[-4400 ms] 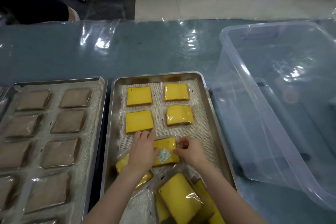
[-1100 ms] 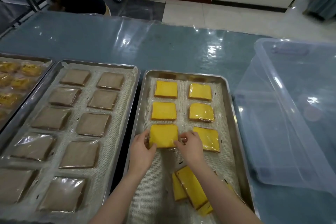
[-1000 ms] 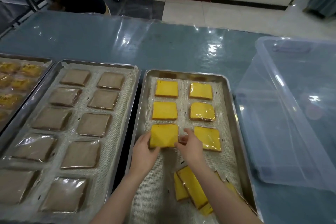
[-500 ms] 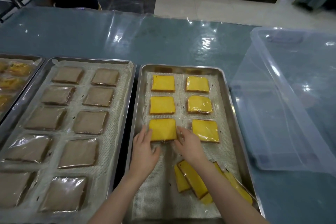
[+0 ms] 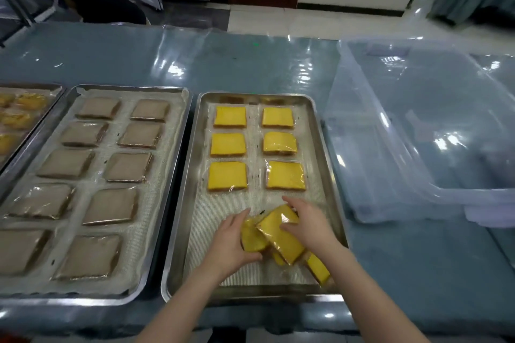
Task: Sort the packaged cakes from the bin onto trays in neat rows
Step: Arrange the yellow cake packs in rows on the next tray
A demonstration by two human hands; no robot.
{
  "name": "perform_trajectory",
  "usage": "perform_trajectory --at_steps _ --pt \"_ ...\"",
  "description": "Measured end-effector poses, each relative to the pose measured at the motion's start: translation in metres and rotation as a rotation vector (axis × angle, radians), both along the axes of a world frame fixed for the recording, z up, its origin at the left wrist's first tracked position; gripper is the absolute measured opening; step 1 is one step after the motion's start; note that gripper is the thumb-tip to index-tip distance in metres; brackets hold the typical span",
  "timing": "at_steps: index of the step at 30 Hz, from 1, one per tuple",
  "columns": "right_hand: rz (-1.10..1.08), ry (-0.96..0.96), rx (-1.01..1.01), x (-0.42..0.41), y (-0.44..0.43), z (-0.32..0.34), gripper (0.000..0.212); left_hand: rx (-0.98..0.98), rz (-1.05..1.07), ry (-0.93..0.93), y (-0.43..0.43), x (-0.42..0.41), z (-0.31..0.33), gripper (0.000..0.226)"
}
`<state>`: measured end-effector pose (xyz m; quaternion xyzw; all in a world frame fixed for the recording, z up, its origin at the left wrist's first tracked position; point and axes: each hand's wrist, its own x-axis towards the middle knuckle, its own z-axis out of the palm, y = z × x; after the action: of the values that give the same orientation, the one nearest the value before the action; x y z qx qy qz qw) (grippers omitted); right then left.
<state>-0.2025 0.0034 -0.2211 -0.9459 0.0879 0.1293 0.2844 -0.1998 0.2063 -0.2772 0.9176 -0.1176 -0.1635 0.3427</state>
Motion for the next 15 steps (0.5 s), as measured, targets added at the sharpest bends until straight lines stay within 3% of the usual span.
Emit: perform_trajectory --at_steps 6,8,12,15 --pt "0.070 0.121 -0.272 -0.006 -0.038 0.014 0.065 0.016 0.008 -0.118 0.015 0.000 0.010 0.104" --pt "0.063 0.085 -0.347 -0.008 -0.033 0.014 0.061 0.050 0.026 -0.171 0.023 -0.001 0.013 0.101" --pt "0.088 -0.136 -0.136 -0.009 0.004 0.011 0.046 0.062 0.063 -0.194 0.036 0.000 0.016 0.098" --pt "0.129 -0.067 0.016 -0.005 0.040 0.003 0.043 0.042 0.056 -0.199 0.045 0.005 0.014 0.095"
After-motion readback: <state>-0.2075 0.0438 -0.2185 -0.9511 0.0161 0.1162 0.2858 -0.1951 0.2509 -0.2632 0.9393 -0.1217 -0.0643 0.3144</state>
